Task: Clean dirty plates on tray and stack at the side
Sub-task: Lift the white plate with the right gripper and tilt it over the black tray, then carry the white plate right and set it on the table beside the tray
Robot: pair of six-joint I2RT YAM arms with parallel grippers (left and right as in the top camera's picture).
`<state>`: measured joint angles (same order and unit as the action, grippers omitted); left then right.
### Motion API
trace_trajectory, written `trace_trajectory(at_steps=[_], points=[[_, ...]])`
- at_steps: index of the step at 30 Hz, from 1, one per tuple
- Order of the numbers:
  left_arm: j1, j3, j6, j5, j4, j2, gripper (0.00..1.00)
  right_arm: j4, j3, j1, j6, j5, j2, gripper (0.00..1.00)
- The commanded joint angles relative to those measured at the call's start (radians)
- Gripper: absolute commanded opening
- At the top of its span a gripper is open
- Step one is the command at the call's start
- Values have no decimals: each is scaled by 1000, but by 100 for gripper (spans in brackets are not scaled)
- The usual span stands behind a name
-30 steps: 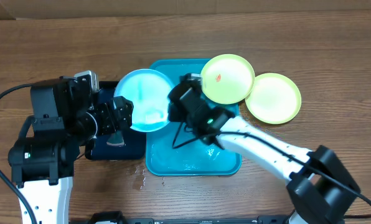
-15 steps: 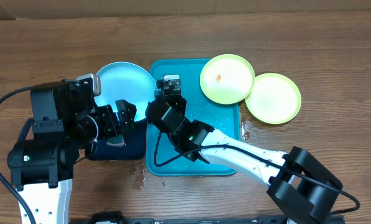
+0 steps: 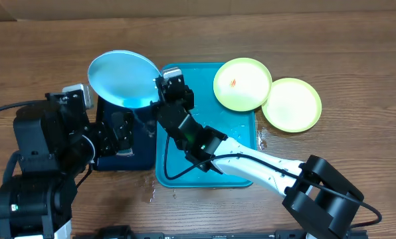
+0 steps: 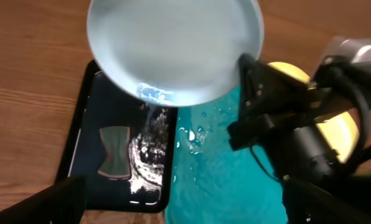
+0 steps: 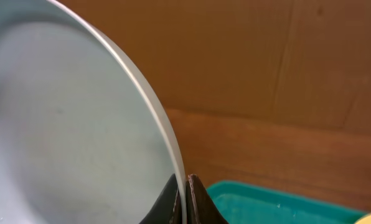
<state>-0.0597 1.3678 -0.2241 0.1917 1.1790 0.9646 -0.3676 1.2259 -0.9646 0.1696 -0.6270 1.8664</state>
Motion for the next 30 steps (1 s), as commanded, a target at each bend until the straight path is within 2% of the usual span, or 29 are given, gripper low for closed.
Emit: trace_trajectory(at_steps=[1,8,14,30], points=[[-6,15,26,-42,0,8,100,-67,27,-4,-146,-27,-2,4],[-6,15,26,-42,-1,31,100,-245,27,-4,-403,-27,-2,4],[-6,15,26,-42,0,61,100,-405,27,-5,-564,-27,-2,4],[-6,15,26,-42,-1,201,100,-439,27,-29,-589,-84,-2,4]])
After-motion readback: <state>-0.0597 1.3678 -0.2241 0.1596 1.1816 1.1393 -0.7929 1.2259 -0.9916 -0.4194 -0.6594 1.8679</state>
